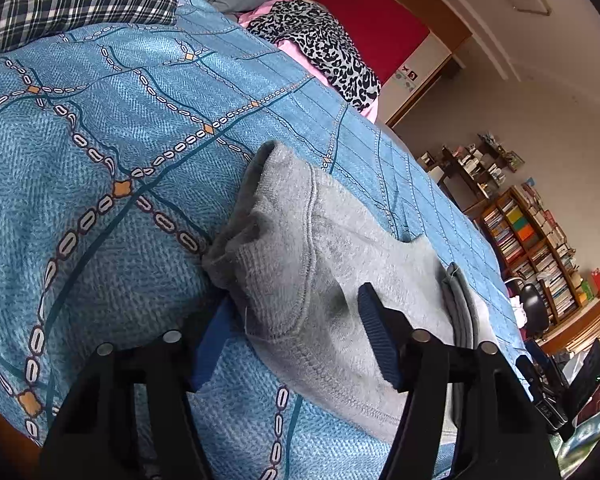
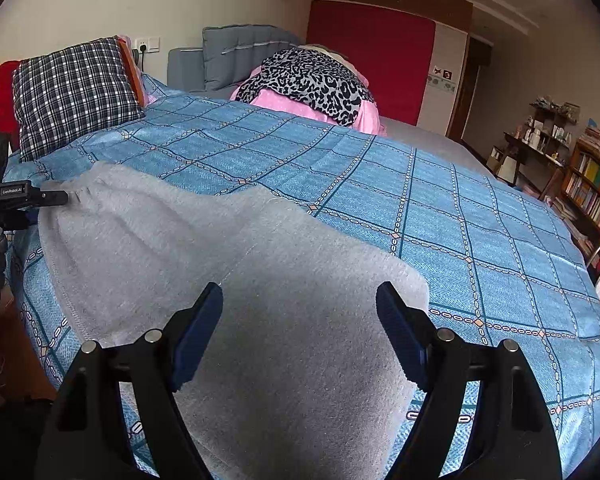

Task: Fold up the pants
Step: 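Grasp the leg cuffs with the left tool and lift them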

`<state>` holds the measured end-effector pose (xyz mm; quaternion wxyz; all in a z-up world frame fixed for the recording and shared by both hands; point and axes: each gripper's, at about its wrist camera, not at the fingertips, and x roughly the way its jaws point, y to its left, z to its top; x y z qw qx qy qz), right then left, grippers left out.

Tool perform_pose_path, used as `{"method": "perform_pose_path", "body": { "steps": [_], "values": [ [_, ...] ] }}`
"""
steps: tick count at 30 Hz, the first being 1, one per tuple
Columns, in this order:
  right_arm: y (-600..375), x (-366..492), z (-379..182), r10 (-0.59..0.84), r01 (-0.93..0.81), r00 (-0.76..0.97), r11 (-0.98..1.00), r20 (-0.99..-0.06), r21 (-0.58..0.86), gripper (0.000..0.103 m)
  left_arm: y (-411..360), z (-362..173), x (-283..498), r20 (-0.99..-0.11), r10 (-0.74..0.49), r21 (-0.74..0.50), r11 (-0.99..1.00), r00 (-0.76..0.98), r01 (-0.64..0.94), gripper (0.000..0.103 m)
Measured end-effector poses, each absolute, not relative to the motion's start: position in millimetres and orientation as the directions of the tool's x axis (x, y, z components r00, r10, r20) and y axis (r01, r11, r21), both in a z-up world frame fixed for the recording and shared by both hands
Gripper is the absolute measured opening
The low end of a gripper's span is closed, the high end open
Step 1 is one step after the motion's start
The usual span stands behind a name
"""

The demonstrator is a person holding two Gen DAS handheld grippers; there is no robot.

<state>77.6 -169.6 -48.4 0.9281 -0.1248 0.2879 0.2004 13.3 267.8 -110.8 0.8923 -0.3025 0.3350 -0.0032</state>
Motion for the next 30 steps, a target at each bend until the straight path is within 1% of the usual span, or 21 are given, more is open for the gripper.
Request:
{"method": "perform_pose_path", "body": {
  "steps": [1,4,8,11,14,18,23,30],
  "values": [
    [-171,79,-50,0.298,-0.44,0.753,0.891,-0.587,-0.112,0.08,269,-112,14,-0.592,-0.211,-0.549,0.812,0.778,-0.197,0.052],
    [-174,83,-57,0.285,-0.427,0.746,0.898,-0.602,-0.104,0.08,272,-116,13,-0.573,-0.221,-0.574,0.795,0.79,-0.194,0.049],
    [-176,87,-64,0.282,-0.423,0.737,0.901,-0.614,-0.094,0.08,275,-118,12,-0.567,-0.218,-0.586,0.784,0.794,-0.203,0.036],
    [-182,91,-69,0.282,-0.413,0.735,0.908,-0.617,-0.076,0.08,274,-112,9,-0.563,-0.211,-0.585,0.785,0.799,-0.205,0.031],
    [-191,94,-74,0.281,-0.396,0.733,0.917,-0.619,-0.053,0.08,261,-96,5,-0.561,-0.173,-0.536,0.821,0.809,-0.196,0.028],
    [-204,96,-85,0.282,-0.364,0.729,0.931,-0.624,-0.004,0.08,244,-69,4,-0.531,-0.149,-0.488,0.858,0.834,-0.158,0.025],
    [-216,93,-90,0.292,-0.347,0.73,0.937,-0.618,0.032,0.08,210,-31,10,-0.484,-0.149,-0.426,0.901,0.862,-0.083,0.022],
    [-226,88,-86,0.325,-0.346,0.742,0.935,-0.587,0.08,0.08,146,12,25,-0.426,-0.208,-0.333,0.941,0.88,0.06,0.02]
  ]
}}
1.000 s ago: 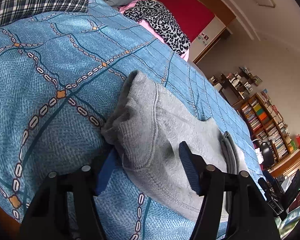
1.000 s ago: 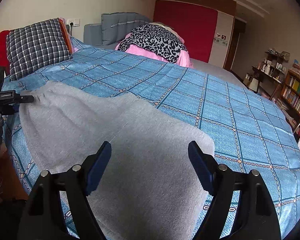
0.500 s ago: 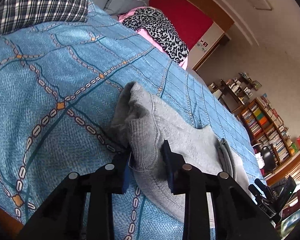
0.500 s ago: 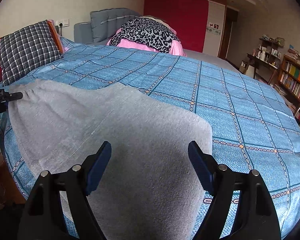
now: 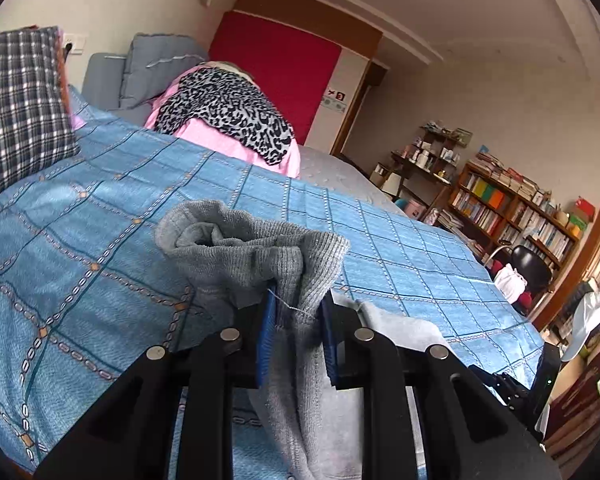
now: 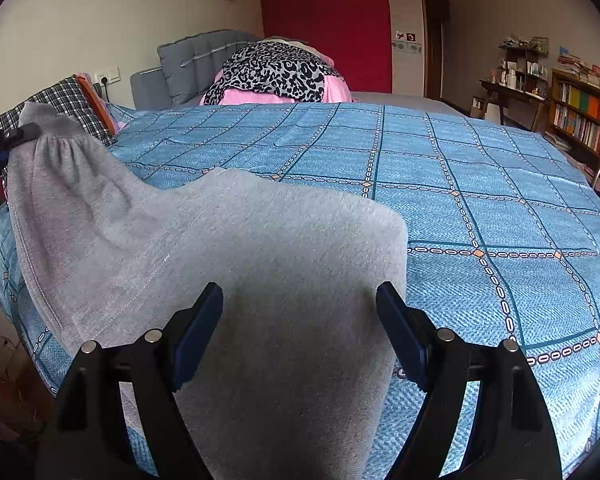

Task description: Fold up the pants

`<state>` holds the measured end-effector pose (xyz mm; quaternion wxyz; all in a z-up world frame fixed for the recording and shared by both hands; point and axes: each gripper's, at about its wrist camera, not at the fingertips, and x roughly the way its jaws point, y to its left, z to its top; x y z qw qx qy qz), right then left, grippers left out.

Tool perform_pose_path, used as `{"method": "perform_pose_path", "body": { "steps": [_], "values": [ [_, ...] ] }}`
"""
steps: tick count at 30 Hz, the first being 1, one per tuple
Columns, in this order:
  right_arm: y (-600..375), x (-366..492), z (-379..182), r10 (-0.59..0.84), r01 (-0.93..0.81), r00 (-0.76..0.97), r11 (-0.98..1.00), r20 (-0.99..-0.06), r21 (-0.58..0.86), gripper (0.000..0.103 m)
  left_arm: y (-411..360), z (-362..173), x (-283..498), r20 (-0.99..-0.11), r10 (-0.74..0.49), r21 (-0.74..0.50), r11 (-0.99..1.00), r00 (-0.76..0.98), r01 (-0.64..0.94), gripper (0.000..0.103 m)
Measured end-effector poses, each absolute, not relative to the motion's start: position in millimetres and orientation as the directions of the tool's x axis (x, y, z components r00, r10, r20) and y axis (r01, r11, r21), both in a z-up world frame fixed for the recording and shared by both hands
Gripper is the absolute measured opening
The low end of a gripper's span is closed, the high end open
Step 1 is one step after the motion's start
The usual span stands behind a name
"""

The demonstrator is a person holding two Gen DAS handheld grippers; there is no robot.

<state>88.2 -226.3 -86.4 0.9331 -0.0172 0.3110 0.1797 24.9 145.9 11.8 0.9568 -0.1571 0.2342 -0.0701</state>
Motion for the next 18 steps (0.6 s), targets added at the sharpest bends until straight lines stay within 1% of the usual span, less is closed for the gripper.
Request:
{"method": "perform_pose_path", "body": {
  "steps": [5,10,13,18],
  "values": [
    [-246,78,-88,0.345,-0.318,0.762,0.937,-0.548,0.148,0.08,93,30,41,-0.412,-0.29,-0.28,0.942,0.864,0.183,0.02],
    [-271,71,-94,0.358,-0.284,0.759,0.934,-0.543,0.219,0.08,30,40,53,-0.413,-0.39,-0.233,0.919,0.823,0.319,0.02],
    [-287,63,-96,0.352,-0.26,0.769,0.935,-0.533,0.242,0.08,-13,40,59,-0.437,-0.439,-0.192,0.898,0.785,0.395,0.02],
    [-314,50,-101,0.339,-0.222,0.784,0.936,-0.52,0.274,0.08,-74,22,62,-0.51,-0.491,-0.137,0.857,0.706,0.497,0.02]
  ]
}}
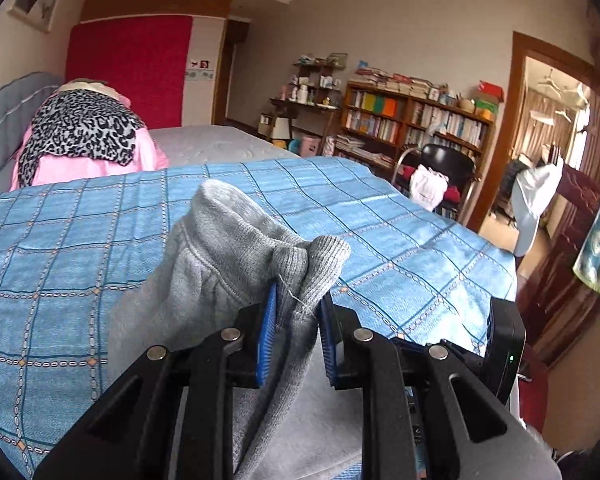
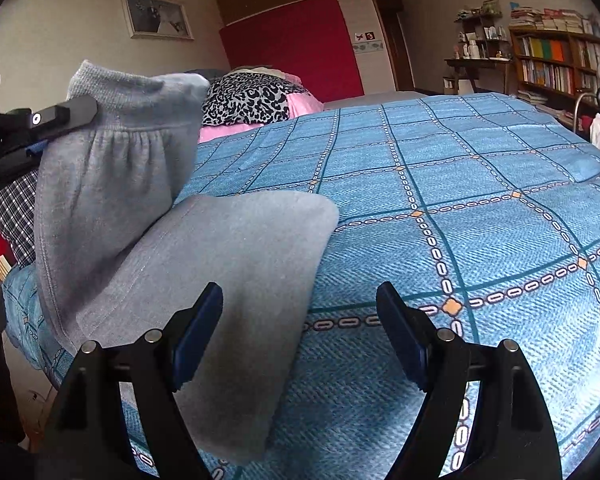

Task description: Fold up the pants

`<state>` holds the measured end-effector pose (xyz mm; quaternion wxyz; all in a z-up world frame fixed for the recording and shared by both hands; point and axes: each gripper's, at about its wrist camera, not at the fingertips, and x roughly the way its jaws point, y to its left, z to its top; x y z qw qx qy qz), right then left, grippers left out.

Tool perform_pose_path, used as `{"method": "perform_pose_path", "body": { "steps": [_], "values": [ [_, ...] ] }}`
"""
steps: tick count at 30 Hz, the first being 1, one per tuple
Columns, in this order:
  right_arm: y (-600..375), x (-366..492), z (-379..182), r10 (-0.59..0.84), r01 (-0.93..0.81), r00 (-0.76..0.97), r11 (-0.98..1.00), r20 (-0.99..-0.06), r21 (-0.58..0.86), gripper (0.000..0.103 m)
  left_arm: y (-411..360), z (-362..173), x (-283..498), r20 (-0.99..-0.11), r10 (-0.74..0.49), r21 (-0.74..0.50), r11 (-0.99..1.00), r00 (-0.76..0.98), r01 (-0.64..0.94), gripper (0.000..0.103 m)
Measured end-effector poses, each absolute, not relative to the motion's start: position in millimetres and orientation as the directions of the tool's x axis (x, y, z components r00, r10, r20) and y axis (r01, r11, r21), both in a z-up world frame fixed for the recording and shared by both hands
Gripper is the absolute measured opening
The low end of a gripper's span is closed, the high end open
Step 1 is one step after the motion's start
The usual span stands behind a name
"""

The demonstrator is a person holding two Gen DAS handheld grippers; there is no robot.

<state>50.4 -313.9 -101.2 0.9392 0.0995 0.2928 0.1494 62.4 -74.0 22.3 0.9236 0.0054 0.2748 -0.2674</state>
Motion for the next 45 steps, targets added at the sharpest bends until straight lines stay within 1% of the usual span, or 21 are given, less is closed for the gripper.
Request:
{"method": "perform_pose_path", "body": {
  "steps": [4,6,11,15,17,19,21,23,25,27,31,32,33,34,35,37,38,40,45],
  "values": [
    [-331,47,-104,0.34,-0.196,0.785,0.929,-0.518,0.314,0.08,-110,-4,60,-0.59,-0.483,-0.086,0.834,0.647,0.545,0.02],
    [-339,47,-107,0.345,-0.181,0.782,0.923,-0.519,0.34,0.08,-123,-20,54,-0.615,-0.464,-0.051,0.83,0.637,0.555,0.02],
    [-349,51,-109,0.368,-0.153,0.772,0.899,-0.518,0.41,0.08,-142,-56,38,-0.655,-0.421,0.03,0.816,0.628,0.577,0.02],
    [-353,53,-99,0.461,-0.192,0.749,0.839,-0.477,0.509,0.08,-152,-88,24,-0.67,-0.376,0.11,0.802,0.64,0.587,0.02],
    [-352,58,-92,0.515,-0.227,0.729,0.804,-0.452,0.55,0.08,-155,-102,18,-0.659,-0.359,0.148,0.799,0.661,0.582,0.021],
    [-348,69,-85,0.555,-0.256,0.704,0.78,-0.443,0.571,0.08,-156,-111,9,-0.622,-0.348,0.198,0.796,0.701,0.572,0.021],
    [-343,82,-77,0.591,-0.278,0.677,0.757,-0.438,0.592,0.08,-156,-115,5,-0.594,-0.347,0.22,0.797,0.725,0.562,0.021],
    [-337,100,-72,0.635,-0.296,0.639,0.724,-0.434,0.623,0.08,-155,-118,5,-0.585,-0.36,0.206,0.8,0.726,0.563,0.021],
    [-330,125,-68,0.649,-0.306,0.617,0.719,-0.446,0.624,0.08,-153,-120,7,-0.58,-0.378,0.187,0.8,0.722,0.569,0.021],
    [-324,147,-70,0.637,-0.287,0.605,0.735,-0.478,0.615,0.08,-150,-122,6,-0.572,-0.392,0.176,0.799,0.721,0.574,0.021],
    [-316,182,-88,0.667,-0.229,0.542,0.702,-0.511,0.674,0.08,-143,-122,7,-0.557,-0.412,0.169,0.794,0.721,0.584,0.021],
    [-313,185,-91,0.679,-0.229,0.528,0.693,-0.511,0.684,0.078,-142,-122,6,-0.554,-0.416,0.17,0.791,0.721,0.587,0.021],
    [-308,186,-94,0.68,-0.23,0.519,0.695,-0.518,0.681,0.071,-142,-123,6,-0.551,-0.42,0.173,0.788,0.721,0.591,0.021],
    [-304,187,-94,0.672,-0.236,0.518,0.706,-0.529,0.667,0.068,-141,-123,6,-0.549,-0.423,0.177,0.784,0.721,0.595,0.021],
    [-300,186,-93,0.657,-0.246,0.526,0.725,-0.54,0.643,0.059,-141,-124,6,-0.546,-0.425,0.182,0.781,0.722,0.598,0.021],
    [-295,183,-88,0.626,-0.265,0.54,0.761,-0.563,0.592,0.047,-142,-124,8,-0.544,-0.431,0.188,0.774,0.72,0.605,0.021],
    [-294,181,-84,0.615,-0.269,0.547,0.772,-0.568,0.577,0.036,-142,-124,9,-0.543,-0.435,0.188,0.771,0.718,0.609,0.021],
    [-297,177,-72,0.595,-0.283,0.576,0.788,-0.56,0.547,0.024,-143,-121,9,-0.539,-0.442,0.189,0.766,0.717,0.615,0.021],
    [-307,170,-51,0.542,-0.28,0.642,0.824,-0.541,0.493,0.023,-150,-102,7,-0.503,-0.485,0.18,0.751,0.716,0.635,0.021]
  ]
}}
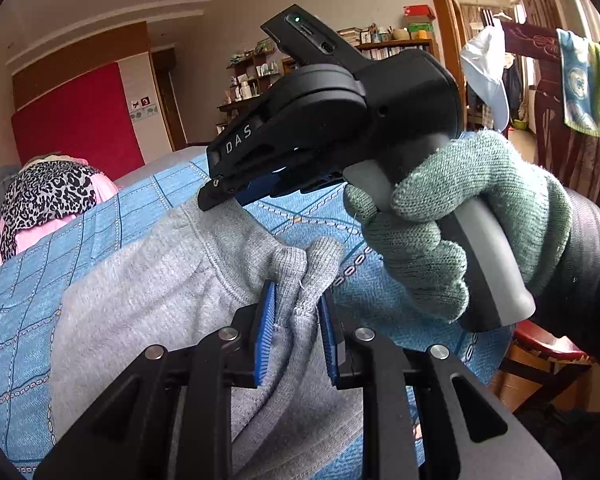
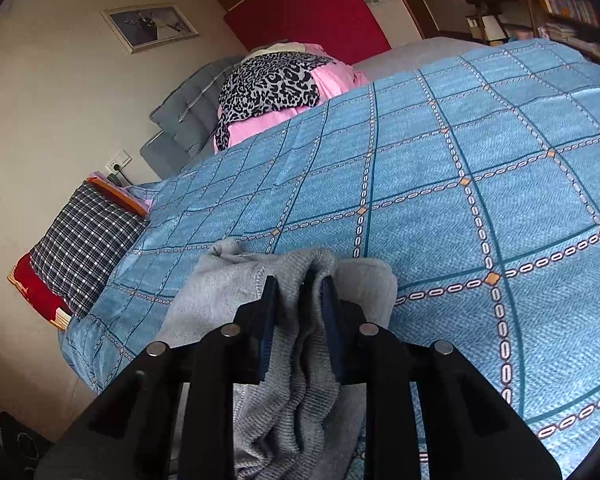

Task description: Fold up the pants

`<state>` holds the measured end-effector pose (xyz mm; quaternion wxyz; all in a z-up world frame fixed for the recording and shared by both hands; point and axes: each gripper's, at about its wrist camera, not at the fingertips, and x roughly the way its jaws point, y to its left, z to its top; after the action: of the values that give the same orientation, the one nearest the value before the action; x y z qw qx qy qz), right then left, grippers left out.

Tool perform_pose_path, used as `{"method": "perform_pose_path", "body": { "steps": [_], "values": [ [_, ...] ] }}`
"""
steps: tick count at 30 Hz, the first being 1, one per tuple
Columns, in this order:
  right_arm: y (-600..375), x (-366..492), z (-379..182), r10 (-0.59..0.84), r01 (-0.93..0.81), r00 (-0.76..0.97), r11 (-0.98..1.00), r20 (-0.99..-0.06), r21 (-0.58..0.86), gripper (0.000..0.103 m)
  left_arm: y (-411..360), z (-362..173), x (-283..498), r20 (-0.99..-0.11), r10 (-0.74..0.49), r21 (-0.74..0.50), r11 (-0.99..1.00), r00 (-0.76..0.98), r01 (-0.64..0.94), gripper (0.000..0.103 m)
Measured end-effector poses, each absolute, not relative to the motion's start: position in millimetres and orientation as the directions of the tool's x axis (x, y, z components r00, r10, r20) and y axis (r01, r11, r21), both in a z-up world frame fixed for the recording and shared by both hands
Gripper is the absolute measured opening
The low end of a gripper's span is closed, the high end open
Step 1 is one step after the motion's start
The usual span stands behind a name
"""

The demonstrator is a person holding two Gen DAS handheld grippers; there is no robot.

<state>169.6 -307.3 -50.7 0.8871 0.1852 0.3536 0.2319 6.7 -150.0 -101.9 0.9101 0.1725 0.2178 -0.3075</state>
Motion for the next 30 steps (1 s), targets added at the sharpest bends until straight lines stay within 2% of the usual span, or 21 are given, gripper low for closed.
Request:
{"method": "perform_pose_path", "body": {
  "steps": [3,6,8,10,12,13,15,17,20,24,27,30],
  "values": [
    [-316,171,-59,0.535,-0.253,0.642,0.824,-0.549,0.507,0.023,-157,-95,5,-0.49,-0.496,0.196,0.738,0.717,0.645,0.021],
    [-321,176,-81,0.528,-0.22,0.622,0.826,-0.578,0.519,0.023,-163,-109,10,-0.54,-0.476,0.209,0.723,0.694,0.659,0.021],
    [-323,178,-95,0.521,-0.208,0.616,0.831,-0.591,0.516,0.023,-169,-124,8,-0.557,-0.453,0.246,0.71,0.696,0.659,0.023],
    [-325,177,-101,0.53,-0.206,0.62,0.821,-0.578,0.532,0.023,-174,-132,0,-0.533,-0.436,0.308,0.698,0.725,0.646,0.025],
    [-325,175,-102,0.525,-0.207,0.629,0.824,-0.574,0.527,0.024,-174,-134,-3,-0.524,-0.442,0.318,0.691,0.728,0.649,0.033],
    [-325,173,-101,0.517,-0.207,0.634,0.83,-0.576,0.517,0.025,-173,-134,-3,-0.532,-0.458,0.301,0.684,0.712,0.664,0.041],
    [-322,170,-96,0.494,-0.209,0.647,0.847,-0.581,0.488,0.026,-170,-130,-4,-0.544,-0.477,0.276,0.676,0.691,0.683,0.047],
    [-318,164,-91,0.467,-0.21,0.665,0.866,-0.582,0.454,0.029,-163,-124,-4,-0.556,-0.519,0.228,0.657,0.649,0.719,0.062],
    [-313,156,-80,0.424,-0.208,0.697,0.892,-0.579,0.402,0.031,-147,-113,-6,-0.549,-0.533,0.2,0.665,0.644,0.72,0.062],
    [-303,139,-60,0.373,-0.222,0.753,0.919,-0.541,0.326,0.046,-117,-94,-7,-0.526,-0.548,0.152,0.692,0.65,0.706,0.063],
    [-291,125,-46,0.361,-0.256,0.78,0.93,-0.511,0.265,0.048,-87,-79,-5,-0.508,-0.586,0.065,0.705,0.632,0.706,0.063],
    [-278,116,-39,0.392,-0.309,0.768,0.919,-0.506,0.243,0.048,-64,-68,1,-0.499,-0.567,0.029,0.744,0.655,0.667,0.063]
  ]
}}
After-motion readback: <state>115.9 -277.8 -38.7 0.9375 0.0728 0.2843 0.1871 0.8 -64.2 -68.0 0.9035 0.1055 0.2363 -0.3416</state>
